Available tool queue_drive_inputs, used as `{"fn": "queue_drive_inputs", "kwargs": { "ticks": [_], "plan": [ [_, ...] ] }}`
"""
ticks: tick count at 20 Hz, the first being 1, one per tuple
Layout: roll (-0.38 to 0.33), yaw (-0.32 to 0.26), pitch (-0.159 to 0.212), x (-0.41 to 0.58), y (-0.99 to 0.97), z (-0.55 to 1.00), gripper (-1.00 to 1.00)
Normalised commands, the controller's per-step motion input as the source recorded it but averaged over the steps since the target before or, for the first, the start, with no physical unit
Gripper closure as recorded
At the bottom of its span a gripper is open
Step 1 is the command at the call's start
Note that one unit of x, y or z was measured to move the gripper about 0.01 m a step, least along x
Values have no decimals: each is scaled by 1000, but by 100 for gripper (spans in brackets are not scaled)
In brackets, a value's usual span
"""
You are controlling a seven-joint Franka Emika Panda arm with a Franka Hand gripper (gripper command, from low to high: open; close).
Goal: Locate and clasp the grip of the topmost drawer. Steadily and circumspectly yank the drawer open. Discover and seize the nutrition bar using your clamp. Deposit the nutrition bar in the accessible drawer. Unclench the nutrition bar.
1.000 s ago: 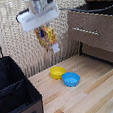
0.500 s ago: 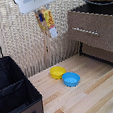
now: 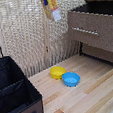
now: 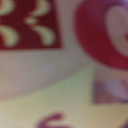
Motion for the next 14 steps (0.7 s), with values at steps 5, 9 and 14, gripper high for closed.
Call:
{"fn": "queue_drive_inputs", "kwargs": {
  "ticks": [5,9,14],
  "plan": [
    [124,-28,78,182,-749,646,100],
    [123,-16,66,99,-817,641,100],
    [144,0,36,54,-887,447,100]
  ]
}}
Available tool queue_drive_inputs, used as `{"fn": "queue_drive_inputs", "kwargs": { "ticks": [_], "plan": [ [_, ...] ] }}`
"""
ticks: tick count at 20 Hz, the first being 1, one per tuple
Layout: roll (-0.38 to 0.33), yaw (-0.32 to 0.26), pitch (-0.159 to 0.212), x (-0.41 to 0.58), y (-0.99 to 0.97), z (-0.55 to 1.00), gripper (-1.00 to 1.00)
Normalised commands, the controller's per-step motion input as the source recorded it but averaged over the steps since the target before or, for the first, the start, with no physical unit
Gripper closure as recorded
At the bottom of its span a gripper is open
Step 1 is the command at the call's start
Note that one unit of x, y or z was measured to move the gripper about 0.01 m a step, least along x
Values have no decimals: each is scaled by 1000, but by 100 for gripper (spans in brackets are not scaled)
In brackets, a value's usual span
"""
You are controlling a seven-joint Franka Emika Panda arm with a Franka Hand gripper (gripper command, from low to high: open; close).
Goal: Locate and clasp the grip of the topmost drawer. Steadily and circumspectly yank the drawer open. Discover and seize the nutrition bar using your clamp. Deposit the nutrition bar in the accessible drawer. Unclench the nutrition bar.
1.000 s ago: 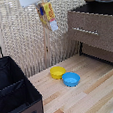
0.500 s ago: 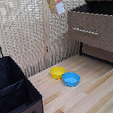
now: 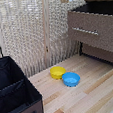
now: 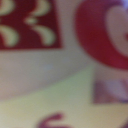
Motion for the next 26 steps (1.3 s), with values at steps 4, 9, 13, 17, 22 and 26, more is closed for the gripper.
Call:
{"fn": "queue_drive_inputs", "kwargs": {
  "ticks": [4,9,13,17,22,26],
  "plan": [
    [144,0,27,71,-879,426,100],
    [145,0,16,55,-883,422,100],
    [146,0,2,16,-888,354,100],
    [132,3,0,31,-876,328,100],
    [109,52,26,17,-830,175,100],
    [61,221,94,0,-582,0,100]
  ]
}}
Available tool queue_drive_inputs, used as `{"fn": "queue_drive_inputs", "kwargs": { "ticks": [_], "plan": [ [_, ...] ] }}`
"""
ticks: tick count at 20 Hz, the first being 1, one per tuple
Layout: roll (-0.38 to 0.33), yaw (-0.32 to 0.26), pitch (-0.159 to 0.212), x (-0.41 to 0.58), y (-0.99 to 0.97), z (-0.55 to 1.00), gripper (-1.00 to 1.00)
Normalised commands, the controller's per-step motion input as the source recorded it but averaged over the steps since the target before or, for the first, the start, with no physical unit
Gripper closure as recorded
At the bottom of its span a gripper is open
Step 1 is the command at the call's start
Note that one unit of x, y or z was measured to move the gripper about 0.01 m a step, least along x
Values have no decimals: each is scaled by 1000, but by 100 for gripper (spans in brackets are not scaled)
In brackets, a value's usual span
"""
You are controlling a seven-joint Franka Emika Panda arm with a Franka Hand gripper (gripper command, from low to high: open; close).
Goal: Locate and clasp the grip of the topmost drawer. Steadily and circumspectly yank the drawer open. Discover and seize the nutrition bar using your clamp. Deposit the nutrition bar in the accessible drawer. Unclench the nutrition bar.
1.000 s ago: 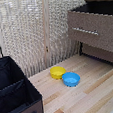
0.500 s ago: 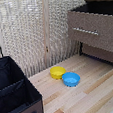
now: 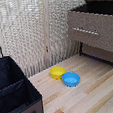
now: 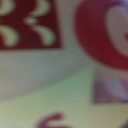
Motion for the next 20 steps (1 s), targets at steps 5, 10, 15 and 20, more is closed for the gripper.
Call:
{"fn": "queue_drive_inputs", "kwargs": {
  "ticks": [5,10,15,20],
  "plan": [
    [34,225,124,101,-253,-26,100],
    [0,51,14,126,-91,-46,-100],
    [0,0,0,3,-18,0,-100],
    [3,4,11,39,-51,0,-100]
  ]
}}
